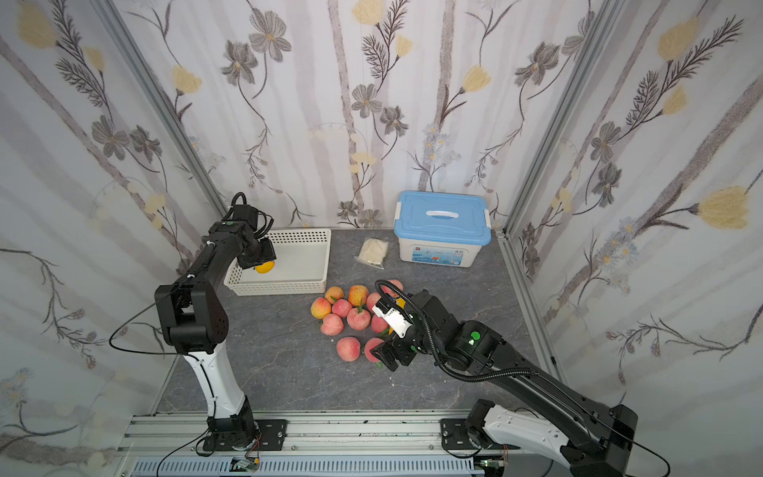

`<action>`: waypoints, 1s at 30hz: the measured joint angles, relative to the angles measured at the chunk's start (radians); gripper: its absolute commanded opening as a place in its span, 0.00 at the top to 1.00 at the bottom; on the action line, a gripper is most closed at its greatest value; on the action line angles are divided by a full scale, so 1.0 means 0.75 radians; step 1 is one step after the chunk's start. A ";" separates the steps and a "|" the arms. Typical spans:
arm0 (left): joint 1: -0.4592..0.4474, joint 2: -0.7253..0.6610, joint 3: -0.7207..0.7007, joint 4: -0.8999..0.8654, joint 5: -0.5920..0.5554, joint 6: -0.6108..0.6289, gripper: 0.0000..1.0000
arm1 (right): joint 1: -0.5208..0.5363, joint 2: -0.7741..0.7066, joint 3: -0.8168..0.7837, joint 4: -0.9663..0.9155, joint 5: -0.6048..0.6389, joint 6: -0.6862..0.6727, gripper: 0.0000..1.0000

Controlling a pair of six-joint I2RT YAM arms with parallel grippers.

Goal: Put the peaches into the basket
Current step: Place the peach in the basket.

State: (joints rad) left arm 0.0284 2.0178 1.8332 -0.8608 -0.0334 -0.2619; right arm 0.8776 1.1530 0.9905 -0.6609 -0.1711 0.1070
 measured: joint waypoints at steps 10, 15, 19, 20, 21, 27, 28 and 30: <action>0.079 0.152 0.136 -0.018 -0.030 0.011 0.38 | 0.003 0.035 0.014 0.002 -0.002 -0.003 0.04; 0.060 0.163 0.172 -0.053 -0.071 0.009 0.39 | 0.006 0.052 0.025 0.015 -0.003 -0.005 0.03; 0.002 0.111 0.111 -0.066 -0.105 -0.019 0.39 | 0.009 0.060 0.029 0.041 -0.004 -0.013 0.03; -0.015 0.107 0.104 -0.068 -0.112 -0.039 0.39 | 0.009 0.060 0.029 0.043 -0.004 -0.014 0.03; -0.027 0.106 0.099 -0.068 -0.118 -0.045 0.39 | 0.010 0.060 0.029 0.043 -0.004 -0.015 0.03; -0.108 0.101 0.008 -0.050 -0.150 -0.148 0.39 | 0.010 0.044 0.010 0.047 -0.008 -0.025 0.03; -0.117 0.102 -0.004 -0.044 -0.151 -0.161 0.39 | 0.010 0.038 0.004 0.048 -0.008 -0.025 0.03; -0.133 0.108 -0.020 -0.028 -0.151 -0.188 0.39 | 0.010 0.019 -0.007 0.047 -0.008 -0.025 0.03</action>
State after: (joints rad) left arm -0.0711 2.0991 1.8179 -0.8818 -0.1467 -0.4030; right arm 0.8852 1.1675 0.9855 -0.6258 -0.1768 0.0883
